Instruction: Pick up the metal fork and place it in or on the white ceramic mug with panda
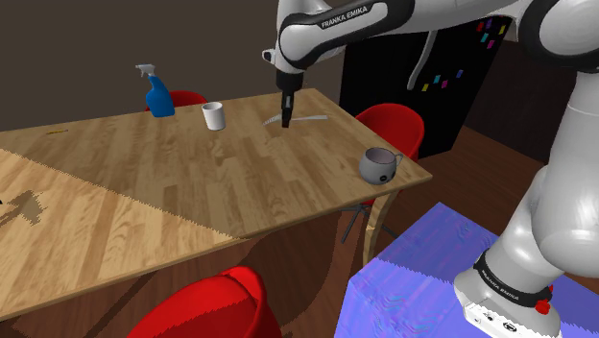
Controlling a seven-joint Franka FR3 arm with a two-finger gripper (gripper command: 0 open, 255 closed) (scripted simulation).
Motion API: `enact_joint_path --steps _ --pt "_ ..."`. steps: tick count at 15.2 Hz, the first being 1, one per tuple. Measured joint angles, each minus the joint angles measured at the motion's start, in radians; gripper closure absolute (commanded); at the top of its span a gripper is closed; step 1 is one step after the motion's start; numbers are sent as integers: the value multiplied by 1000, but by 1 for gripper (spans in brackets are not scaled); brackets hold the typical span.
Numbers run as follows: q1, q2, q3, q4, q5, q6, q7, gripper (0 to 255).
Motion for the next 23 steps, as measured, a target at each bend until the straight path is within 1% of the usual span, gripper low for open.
enact_joint_path --steps 10,18,23 --pt "-48 -338 -40 -445 7 107 -92 255" --pt "-98 -610 -100 -742 -18 131 -182 255" --pt "-142 -786 -143 -896 -52 110 -240 255"
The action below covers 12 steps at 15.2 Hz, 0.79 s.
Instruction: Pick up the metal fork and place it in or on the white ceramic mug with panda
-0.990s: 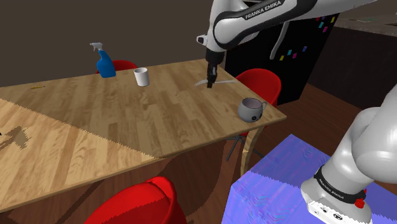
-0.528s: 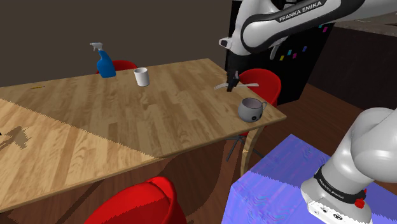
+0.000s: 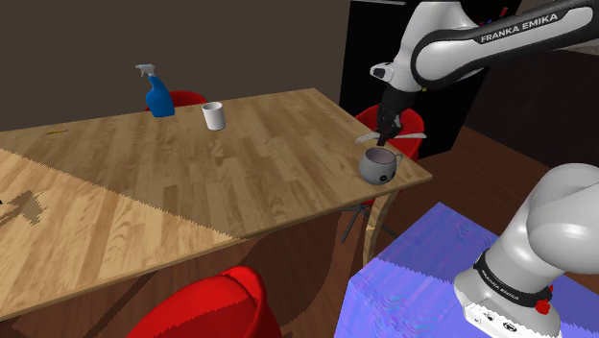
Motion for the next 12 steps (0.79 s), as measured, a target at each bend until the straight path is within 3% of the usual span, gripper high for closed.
enact_joint_path --steps 12 --pt "-7 29 -19 -98 -7 132 -16 255"
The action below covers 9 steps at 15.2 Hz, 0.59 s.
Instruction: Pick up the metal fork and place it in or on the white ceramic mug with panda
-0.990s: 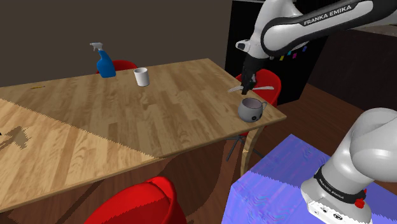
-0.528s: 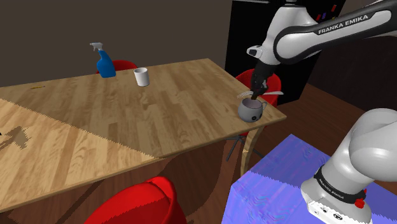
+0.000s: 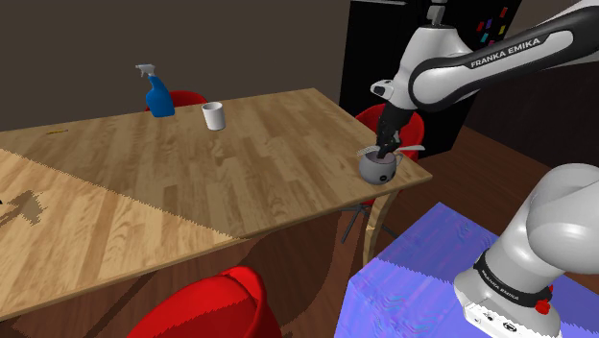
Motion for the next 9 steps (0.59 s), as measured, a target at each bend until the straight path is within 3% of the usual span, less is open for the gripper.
enact_joint_path --steps 3,4,9 --pt "0 3 0 2 1 2 0 255" --pt "0 2 0 1 1 3 0 0" --pt "0 2 0 -6 0 4 0 0"
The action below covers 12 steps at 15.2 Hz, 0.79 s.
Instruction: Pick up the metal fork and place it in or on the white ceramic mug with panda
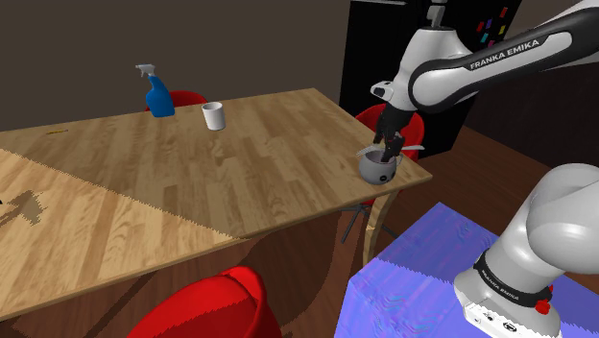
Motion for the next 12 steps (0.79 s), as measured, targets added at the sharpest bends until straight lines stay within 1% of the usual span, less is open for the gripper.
enact_joint_path --steps 2,5,6,12 --pt "-2 -9 -1 10 -1 -18 -2 0" --pt "-4 -68 10 62 -1 -128 4 0" --pt "-5 -74 11 69 -1 -141 4 0" --pt "-6 -84 11 73 -2 -157 4 0"
